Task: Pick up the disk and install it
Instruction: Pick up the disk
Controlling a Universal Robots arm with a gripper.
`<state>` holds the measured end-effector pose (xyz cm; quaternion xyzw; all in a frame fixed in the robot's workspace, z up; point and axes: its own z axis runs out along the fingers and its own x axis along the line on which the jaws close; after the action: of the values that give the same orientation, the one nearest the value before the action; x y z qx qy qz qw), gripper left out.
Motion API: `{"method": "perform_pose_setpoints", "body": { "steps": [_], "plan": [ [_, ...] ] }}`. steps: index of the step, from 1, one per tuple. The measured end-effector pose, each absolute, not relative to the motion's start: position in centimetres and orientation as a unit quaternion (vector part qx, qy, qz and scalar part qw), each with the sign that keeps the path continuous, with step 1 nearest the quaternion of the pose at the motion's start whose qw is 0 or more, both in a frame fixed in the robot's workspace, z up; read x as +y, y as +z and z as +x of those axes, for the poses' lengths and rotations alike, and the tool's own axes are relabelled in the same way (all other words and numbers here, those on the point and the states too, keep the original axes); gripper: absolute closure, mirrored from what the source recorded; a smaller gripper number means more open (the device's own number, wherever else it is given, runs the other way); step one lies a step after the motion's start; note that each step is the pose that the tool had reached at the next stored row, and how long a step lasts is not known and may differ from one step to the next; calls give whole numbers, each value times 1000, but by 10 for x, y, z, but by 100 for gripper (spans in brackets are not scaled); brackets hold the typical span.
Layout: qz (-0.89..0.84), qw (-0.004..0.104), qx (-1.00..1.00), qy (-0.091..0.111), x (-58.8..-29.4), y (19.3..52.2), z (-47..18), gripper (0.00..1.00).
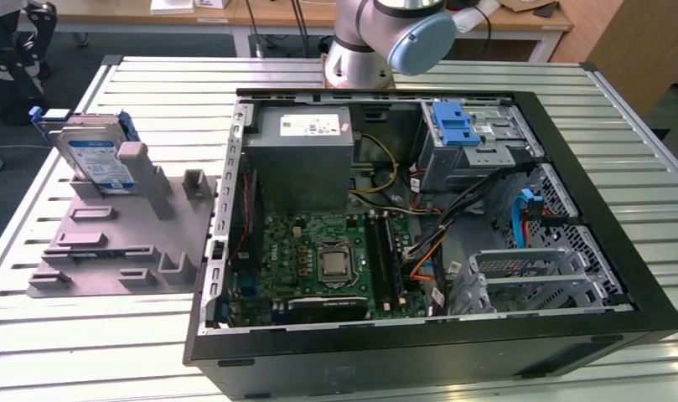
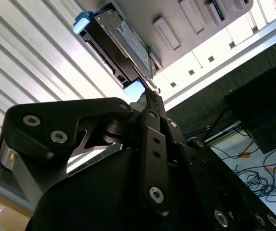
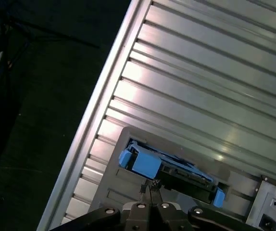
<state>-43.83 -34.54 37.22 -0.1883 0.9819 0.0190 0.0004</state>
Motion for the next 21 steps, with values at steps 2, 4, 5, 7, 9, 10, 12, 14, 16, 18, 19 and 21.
{"method": "perform_pose_setpoints", "body": {
  "steps": [2, 4, 5, 7, 9, 10, 12, 14, 16, 18, 19, 21],
  "plan": [
    [-197, 0, 980, 19, -345, 372, -438, 89],
    [-200, 0, 980, 19, -345, 372, -438, 89],
    [-200, 0, 980, 19, -345, 372, -438, 89],
    [-200, 0, 980, 19, -345, 372, -438, 89],
    [-200, 0, 980, 19, -345, 372, -438, 89],
    [-200, 0, 980, 19, -345, 372, -438, 89],
    [-201, 0, 979, 19, -345, 372, -438, 89],
    [-207, 0, 978, 19, -345, 372, -438, 89],
    [-215, 0, 976, 19, -345, 372, -438, 89],
    [-225, 0, 974, 19, -345, 372, -438, 89],
    [-231, 0, 973, 19, -345, 372, -438, 89],
    [-244, -1, 969, 19, -345, 372, -438, 89]
  ]
}}
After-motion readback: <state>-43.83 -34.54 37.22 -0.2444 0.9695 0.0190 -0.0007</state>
